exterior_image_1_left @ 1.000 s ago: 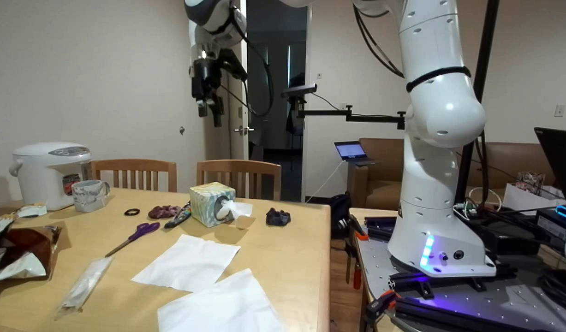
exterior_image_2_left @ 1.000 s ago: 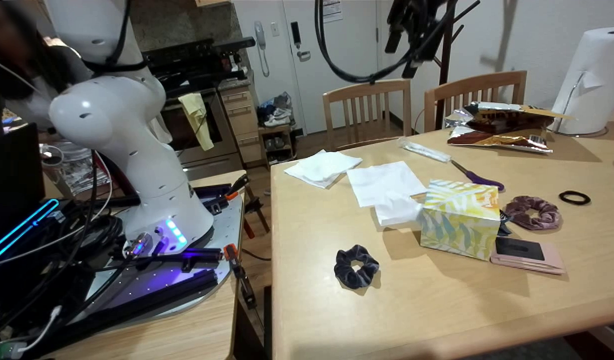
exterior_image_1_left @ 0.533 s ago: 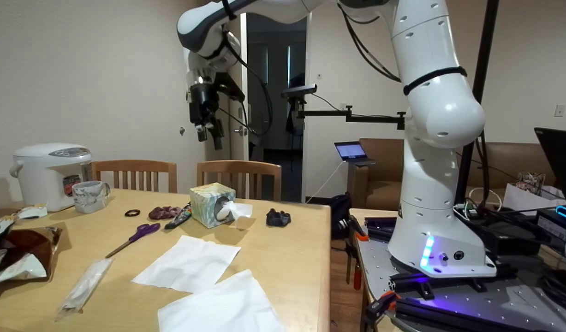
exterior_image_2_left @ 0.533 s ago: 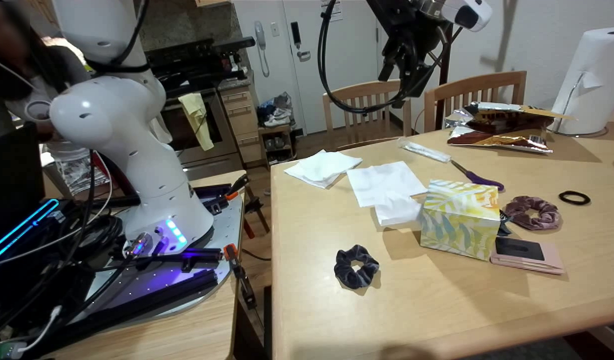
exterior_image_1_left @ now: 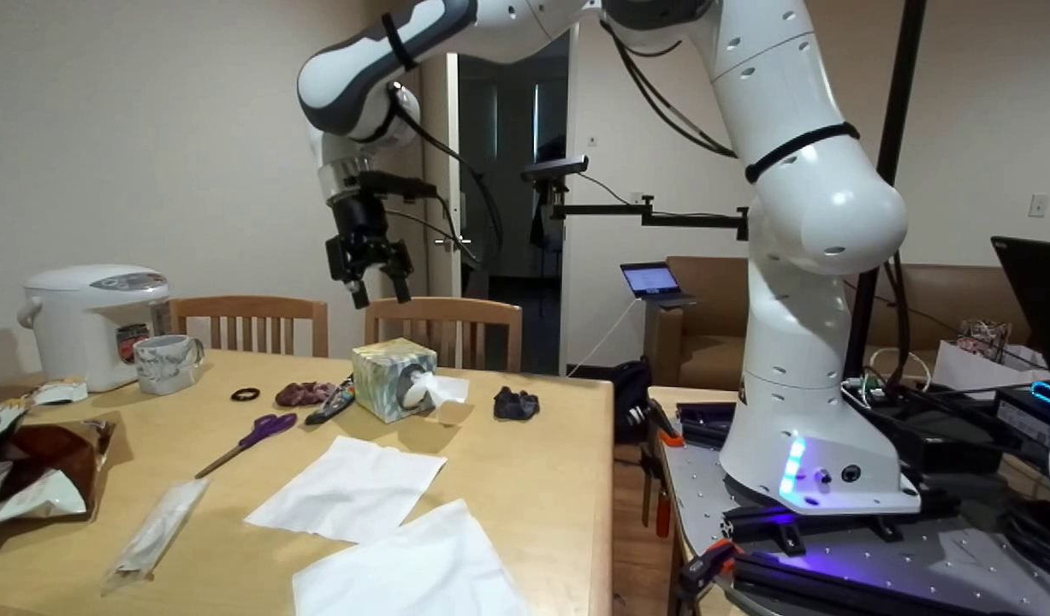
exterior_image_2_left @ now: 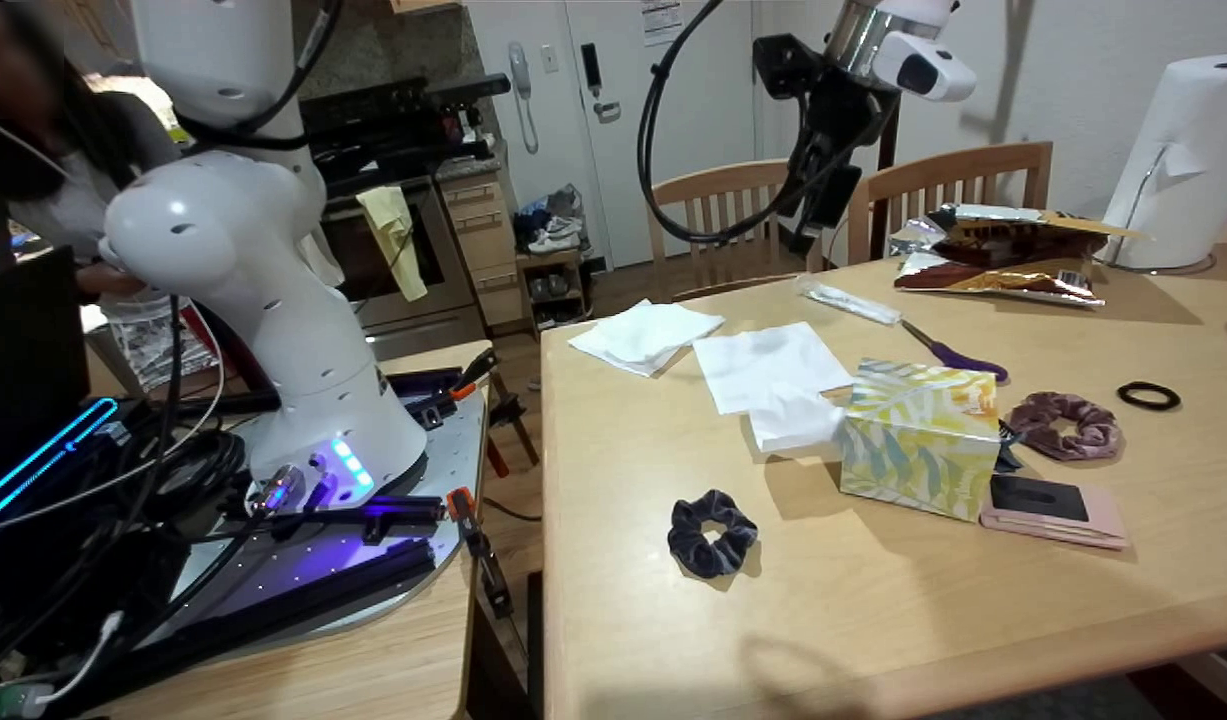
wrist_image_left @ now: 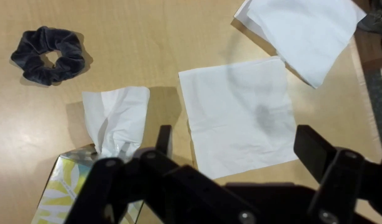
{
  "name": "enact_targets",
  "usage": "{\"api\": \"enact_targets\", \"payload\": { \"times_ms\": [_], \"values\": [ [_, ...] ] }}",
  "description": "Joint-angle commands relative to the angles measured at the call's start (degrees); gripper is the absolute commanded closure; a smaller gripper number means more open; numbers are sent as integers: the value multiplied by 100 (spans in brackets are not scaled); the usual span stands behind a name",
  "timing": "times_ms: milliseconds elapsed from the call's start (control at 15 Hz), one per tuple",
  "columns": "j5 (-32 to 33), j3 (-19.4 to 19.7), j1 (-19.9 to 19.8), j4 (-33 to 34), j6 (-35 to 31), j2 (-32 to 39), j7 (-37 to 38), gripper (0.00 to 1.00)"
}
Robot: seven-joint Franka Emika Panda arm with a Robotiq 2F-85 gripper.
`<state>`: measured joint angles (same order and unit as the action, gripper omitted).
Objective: Use a paper towel to wipe the table
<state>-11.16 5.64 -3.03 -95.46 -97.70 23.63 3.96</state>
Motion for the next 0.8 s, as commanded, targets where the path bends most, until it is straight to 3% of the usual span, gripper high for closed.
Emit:
{"api": "enact_targets", "payload": {
  "times_ms": [0, 267, 733],
  "values": [
    [440, 46, 194, 217, -139, 514, 1113, 0],
    [516, 68, 244, 342, -326, 1068, 1781, 0],
    [287, -118, 64, 111, -1017, 947, 1057, 0]
  ]
}}
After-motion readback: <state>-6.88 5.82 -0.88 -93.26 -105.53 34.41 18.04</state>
